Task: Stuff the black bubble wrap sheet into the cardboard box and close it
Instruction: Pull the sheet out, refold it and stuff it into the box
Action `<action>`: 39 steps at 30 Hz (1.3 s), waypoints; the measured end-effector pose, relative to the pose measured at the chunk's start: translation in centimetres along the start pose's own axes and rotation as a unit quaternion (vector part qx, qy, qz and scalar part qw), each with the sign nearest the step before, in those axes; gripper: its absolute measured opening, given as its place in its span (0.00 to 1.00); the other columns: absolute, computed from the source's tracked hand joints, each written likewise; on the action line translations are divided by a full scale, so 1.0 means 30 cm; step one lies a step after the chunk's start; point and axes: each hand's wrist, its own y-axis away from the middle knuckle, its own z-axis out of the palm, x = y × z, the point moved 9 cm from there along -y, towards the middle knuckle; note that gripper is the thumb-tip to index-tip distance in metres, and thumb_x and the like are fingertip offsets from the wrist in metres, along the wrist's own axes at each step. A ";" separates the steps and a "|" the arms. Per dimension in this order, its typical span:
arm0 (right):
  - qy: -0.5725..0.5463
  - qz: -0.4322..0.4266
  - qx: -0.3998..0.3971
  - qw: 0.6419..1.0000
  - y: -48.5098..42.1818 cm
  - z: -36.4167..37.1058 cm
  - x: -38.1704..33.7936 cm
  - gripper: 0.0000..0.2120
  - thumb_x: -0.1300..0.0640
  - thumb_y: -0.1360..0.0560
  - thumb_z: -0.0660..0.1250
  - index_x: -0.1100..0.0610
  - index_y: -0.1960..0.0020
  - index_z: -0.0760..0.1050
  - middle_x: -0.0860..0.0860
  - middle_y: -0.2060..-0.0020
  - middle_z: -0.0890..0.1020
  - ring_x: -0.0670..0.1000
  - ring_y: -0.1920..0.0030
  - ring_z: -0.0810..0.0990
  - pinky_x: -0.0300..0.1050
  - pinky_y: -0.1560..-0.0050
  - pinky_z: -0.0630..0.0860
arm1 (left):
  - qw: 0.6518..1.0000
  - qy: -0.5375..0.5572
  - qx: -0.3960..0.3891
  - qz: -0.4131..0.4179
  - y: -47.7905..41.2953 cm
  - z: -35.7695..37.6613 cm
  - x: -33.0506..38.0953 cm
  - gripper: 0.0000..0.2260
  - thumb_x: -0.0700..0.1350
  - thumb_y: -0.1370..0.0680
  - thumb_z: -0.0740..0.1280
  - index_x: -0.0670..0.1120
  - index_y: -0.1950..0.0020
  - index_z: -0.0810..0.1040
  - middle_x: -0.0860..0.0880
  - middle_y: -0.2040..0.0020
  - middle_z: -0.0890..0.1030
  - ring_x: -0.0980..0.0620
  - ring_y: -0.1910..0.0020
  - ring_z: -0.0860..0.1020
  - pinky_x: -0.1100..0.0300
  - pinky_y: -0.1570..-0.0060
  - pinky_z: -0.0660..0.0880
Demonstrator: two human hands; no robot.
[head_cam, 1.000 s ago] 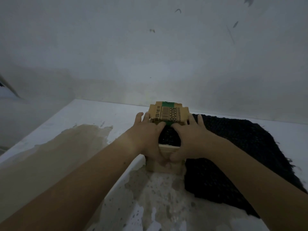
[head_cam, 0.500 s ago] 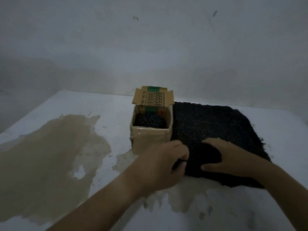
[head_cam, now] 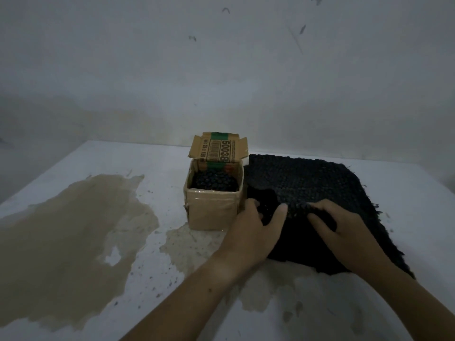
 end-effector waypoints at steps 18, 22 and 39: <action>-0.122 -0.108 0.097 0.982 -0.073 -0.010 -0.385 0.13 0.42 0.23 0.61 0.45 0.41 0.73 0.40 0.27 0.64 0.42 0.26 0.62 0.49 0.32 0.64 | 0.948 0.256 0.103 0.159 -0.002 -0.548 0.308 0.05 0.47 0.32 0.63 0.47 0.61 0.72 0.44 0.60 0.72 0.50 0.59 0.73 0.53 0.60 0.66; -0.056 -0.074 0.102 0.990 -0.191 0.042 -0.379 0.22 0.41 0.24 0.63 0.43 0.32 0.66 0.43 0.23 0.56 0.43 0.24 0.55 0.46 0.28 0.57 | 0.946 0.262 0.177 0.069 0.015 -0.709 0.092 0.08 0.50 0.34 0.64 0.47 0.61 0.69 0.46 0.59 0.69 0.48 0.59 0.70 0.50 0.58 0.63; 0.274 0.018 -0.266 0.924 -0.428 0.375 -0.359 0.29 0.36 0.26 0.55 0.48 0.29 0.65 0.55 0.41 0.76 0.60 0.35 0.65 0.52 0.43 0.63 | 0.934 -0.287 0.131 0.168 -0.104 -0.607 0.032 0.30 0.57 0.27 0.58 0.53 0.25 0.62 0.50 0.26 0.66 0.49 0.26 0.61 0.48 0.27 0.56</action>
